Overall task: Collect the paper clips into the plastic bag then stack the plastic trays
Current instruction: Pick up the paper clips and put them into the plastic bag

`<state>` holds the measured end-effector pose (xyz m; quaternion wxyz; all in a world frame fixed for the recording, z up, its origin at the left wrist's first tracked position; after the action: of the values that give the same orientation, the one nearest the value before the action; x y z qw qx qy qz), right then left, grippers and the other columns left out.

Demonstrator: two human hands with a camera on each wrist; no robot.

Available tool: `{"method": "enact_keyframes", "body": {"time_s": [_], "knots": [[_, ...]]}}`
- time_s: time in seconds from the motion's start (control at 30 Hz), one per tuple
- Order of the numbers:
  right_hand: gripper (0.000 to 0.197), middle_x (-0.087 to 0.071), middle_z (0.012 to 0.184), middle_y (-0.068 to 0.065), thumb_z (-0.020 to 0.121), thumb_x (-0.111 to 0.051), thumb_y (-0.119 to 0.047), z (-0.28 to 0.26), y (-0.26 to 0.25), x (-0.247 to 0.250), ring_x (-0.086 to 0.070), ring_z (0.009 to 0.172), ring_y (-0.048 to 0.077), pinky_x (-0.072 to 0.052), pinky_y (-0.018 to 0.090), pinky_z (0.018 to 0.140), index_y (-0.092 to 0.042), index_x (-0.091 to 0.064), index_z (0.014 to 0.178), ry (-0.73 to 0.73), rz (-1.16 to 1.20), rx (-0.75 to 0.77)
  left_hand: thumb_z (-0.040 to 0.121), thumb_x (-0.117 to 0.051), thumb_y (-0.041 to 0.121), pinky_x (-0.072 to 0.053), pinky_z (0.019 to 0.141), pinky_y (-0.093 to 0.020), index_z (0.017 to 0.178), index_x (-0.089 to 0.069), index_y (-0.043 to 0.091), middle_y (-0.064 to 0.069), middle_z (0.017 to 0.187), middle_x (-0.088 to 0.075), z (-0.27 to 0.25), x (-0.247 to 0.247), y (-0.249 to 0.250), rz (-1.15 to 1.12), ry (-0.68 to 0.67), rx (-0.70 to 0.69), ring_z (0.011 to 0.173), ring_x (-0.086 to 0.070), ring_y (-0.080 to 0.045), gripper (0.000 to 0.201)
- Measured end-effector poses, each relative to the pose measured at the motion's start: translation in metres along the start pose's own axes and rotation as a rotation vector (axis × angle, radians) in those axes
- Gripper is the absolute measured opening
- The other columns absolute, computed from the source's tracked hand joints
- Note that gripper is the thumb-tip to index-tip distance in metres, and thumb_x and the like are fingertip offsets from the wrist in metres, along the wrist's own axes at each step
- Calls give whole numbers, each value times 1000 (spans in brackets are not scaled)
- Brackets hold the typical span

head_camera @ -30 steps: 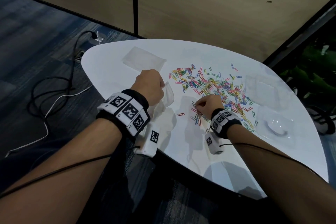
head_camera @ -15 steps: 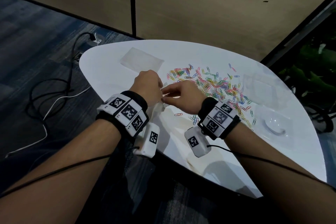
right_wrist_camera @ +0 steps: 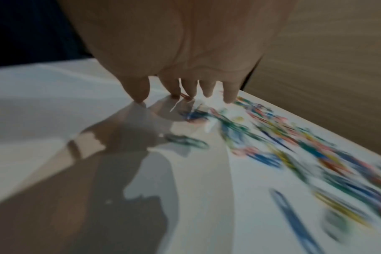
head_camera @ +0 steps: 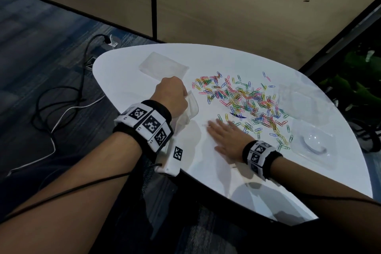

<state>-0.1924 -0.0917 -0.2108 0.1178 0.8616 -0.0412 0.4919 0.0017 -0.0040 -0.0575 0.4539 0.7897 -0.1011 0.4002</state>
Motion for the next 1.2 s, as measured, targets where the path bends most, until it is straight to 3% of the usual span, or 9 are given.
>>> {"method": "enact_keyframes", "body": {"time_s": [0.2, 0.37, 0.47, 0.6, 0.73, 0.83, 1.0, 1.1, 1.2], "knots": [[62, 10, 164, 7, 101, -28, -48, -8, 68, -6, 3, 150, 36, -17, 57, 119, -26, -5, 155, -3, 80, -247, 91, -49, -1, -58, 95, -39, 113, -73, 7, -16, 110, -73, 1, -7, 2, 11, -11, 14, 98, -73, -34, 34], [56, 2, 164, 8, 104, -28, -37, 7, 62, -15, -9, 148, 41, -28, 55, 115, -33, -4, 154, -14, 236, -183, 90, -47, -1, -57, 96, -39, 114, -72, 10, -17, 111, -73, 3, -11, 4, 10, -11, 18, 101, -72, -34, 37], [50, -20, 160, 14, 104, -34, -29, 8, 59, -16, -27, 142, 39, -42, 53, 105, -23, -25, 153, 79, 242, -175, 90, -48, -1, -57, 96, -39, 115, -72, 10, -17, 112, -72, 4, -13, 4, 4, -13, 18, 102, -71, -34, 36], [30, -56, 127, 17, 96, -48, -11, -1, 57, -9, -57, 107, 36, -52, 44, 84, -3, -60, 122, 183, 229, -165, 90, -48, -2, -57, 97, -39, 116, -72, 9, -18, 111, -73, 3, -16, 5, 15, -17, 14, 103, -71, -33, 37], [24, -65, 104, 11, 92, -48, -8, -8, 73, -7, -63, 96, 30, -53, 37, 83, -5, -70, 102, 125, 231, -288, 91, -48, -1, -56, 98, -39, 117, -71, 8, -18, 111, -73, 2, -17, 8, 22, -24, 3, 102, -71, -33, 36], [22, -72, 99, 10, 92, -55, -8, -16, 96, 2, -66, 87, 24, -55, 30, 81, -7, -76, 99, 181, 429, -502, 92, -49, -1, -56, 98, -38, 116, -72, 9, -18, 110, -73, 2, -16, 8, 20, -22, 7, 102, -71, -33, 35], [16, -76, 97, 8, 87, -69, -9, -43, 127, 43, -63, 75, 12, -51, 17, 73, -8, -77, 101, 505, 882, -782, 92, -50, -1, -57, 95, -39, 115, -72, 7, -18, 111, -73, 2, -18, 9, 14, -26, 2, 100, -72, -33, 33], [14, -76, 89, 4, 83, -74, -11, -47, 119, 85, -70, 79, 13, -58, 29, 86, -10, -78, 97, 677, 1069, -717, 92, -51, -1, -58, 94, -40, 116, -71, 6, -19, 112, -72, 3, -21, 11, 12, -41, 1, 100, -72, -35, 33], [13, -77, 85, 8, 78, -78, -6, -31, 84, 114, -75, 78, 21, -60, 38, 84, -9, -78, 91, 708, 1441, -496, 91, -52, -1, -58, 94, -40, 118, -71, 6, -20, 114, -71, 4, -23, 11, 5, -46, 11, 102, -72, -35, 33]]}}
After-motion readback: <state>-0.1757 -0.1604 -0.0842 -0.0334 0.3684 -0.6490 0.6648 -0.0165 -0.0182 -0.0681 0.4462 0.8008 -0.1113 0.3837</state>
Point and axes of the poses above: each hand's wrist, its own z-axis towards the middle knuckle, its own x-axis out of the back of the hand, y = z × x, the point moved 7 cm from there along z, towards the middle knuckle
